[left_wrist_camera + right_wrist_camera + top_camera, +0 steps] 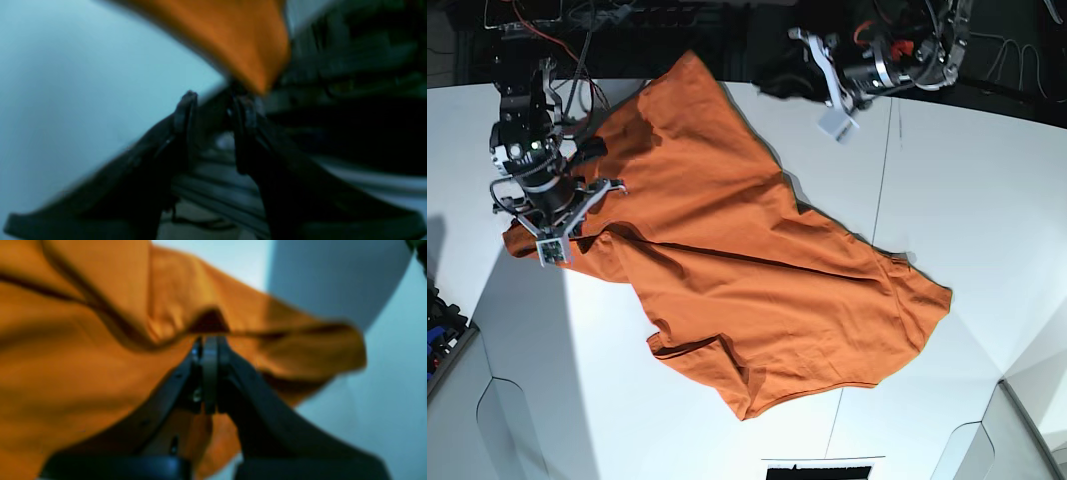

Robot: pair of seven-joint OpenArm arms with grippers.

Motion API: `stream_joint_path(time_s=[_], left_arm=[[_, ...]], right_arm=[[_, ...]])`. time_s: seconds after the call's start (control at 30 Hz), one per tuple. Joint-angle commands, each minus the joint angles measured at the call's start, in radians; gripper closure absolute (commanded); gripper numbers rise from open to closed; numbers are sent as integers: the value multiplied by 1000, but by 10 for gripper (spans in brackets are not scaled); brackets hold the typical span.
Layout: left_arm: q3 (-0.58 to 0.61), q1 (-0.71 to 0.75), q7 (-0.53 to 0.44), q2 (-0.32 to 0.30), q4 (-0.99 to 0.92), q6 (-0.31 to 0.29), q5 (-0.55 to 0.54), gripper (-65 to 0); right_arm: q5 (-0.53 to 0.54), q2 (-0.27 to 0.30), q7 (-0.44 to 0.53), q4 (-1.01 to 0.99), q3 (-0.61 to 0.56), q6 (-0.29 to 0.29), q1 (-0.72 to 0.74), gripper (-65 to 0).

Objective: Layout the t-shirt on the table in an organized manner, then fold the t-shirt properly
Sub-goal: 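Pull the shirt edge with the right gripper and lift the left gripper's fold, then drag the shirt body with the right gripper while the left gripper pulls its edge outward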

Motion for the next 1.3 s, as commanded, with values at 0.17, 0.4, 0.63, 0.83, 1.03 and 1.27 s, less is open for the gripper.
stream_joint_path(time_s=[0.17,0.4,0.63,0.83,1.03,1.27], left_arm=[[76,1,-135,12,43,-11,138,-211],[100,-91,-154,23,44,-11,165,-212],[101,-135,-184,75,43,-11,175,-211],[149,-159,-209,140,7,-11,272,-211],[157,-169,-221,141,7,-11,273,-211],[161,-165,-221,141,5,-11,285,-211]], right_arm=[[22,6,52,-25,37,98,-6,0],[22,6,96,-182,38,134,50,0],[147,1,59,-180,37,136,66,0],[233,-56,9,-108,37,200,37,0],[273,-69,32,-60,36,199,134,0],[272,-105,33,-175,31,215,308,0]])
